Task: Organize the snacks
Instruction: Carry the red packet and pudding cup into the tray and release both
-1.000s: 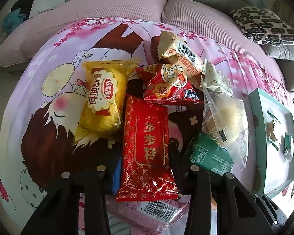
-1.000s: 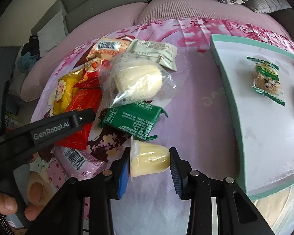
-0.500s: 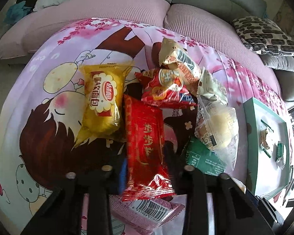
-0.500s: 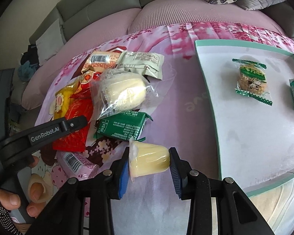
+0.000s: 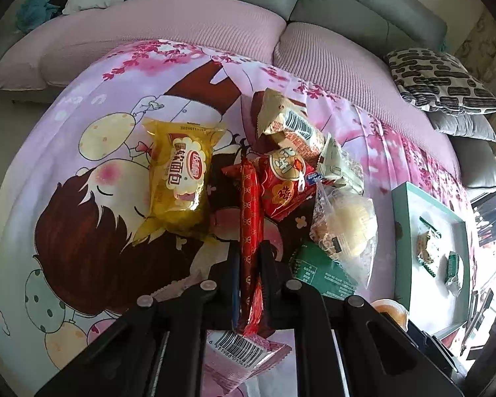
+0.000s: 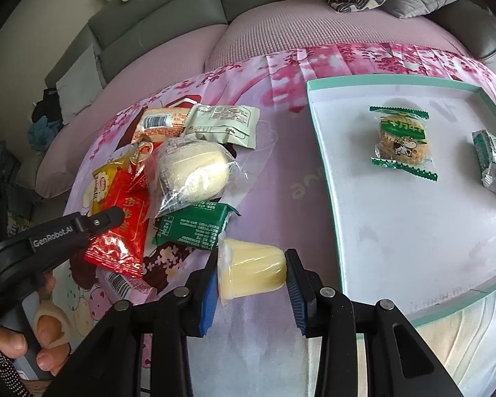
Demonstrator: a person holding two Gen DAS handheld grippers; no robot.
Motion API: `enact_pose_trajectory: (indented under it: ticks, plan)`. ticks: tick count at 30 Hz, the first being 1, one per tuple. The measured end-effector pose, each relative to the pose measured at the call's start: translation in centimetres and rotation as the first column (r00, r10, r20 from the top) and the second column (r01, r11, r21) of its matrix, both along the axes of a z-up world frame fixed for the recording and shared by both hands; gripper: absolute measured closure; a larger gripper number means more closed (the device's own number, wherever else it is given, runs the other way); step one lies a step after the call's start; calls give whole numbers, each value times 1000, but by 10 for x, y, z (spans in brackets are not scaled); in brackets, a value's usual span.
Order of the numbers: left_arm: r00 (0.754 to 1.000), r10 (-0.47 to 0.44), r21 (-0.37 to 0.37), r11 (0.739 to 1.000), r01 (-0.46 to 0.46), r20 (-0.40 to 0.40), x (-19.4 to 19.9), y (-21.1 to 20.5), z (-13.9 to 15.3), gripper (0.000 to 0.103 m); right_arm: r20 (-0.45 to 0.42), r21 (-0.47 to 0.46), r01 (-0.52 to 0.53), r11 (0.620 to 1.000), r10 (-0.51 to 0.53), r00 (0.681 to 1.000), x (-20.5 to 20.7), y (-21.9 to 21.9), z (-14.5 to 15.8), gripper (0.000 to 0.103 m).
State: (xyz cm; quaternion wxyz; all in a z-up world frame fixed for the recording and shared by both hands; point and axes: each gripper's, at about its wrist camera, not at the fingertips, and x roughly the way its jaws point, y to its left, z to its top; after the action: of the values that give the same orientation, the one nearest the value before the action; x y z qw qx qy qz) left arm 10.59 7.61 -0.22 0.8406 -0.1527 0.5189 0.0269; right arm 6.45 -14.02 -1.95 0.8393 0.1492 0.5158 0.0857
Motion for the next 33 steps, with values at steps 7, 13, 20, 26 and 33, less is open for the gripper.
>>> enact_pose_trajectory:
  ticks: [7, 13, 20, 26, 33]
  plan:
    - [1000, 11, 0, 1000, -11, 26, -3, 3, 8, 93, 1, 4, 6, 1000, -6, 1000, 0, -1, -1, 64]
    - [997, 26, 1, 1000, -26, 66, -10, 6, 21, 93, 18, 12, 13, 1000, -14, 1000, -2, -5, 4, 64]
    - [991, 52, -2, 999, -52, 122, -20, 10, 42, 93, 32, 26, 22, 999, -23, 999, -5, -13, 10, 64]
    - [982, 24, -1, 1000, -24, 190, -28, -4, 64, 93, 58, 39, 41, 998, -43, 997, -8, -26, 19, 64]
    - [972, -66, -19, 997, 73, 226, -26, -45, 76, 93, 73, 21, 111, 994, -112, 991, -12, -58, 25, 64]
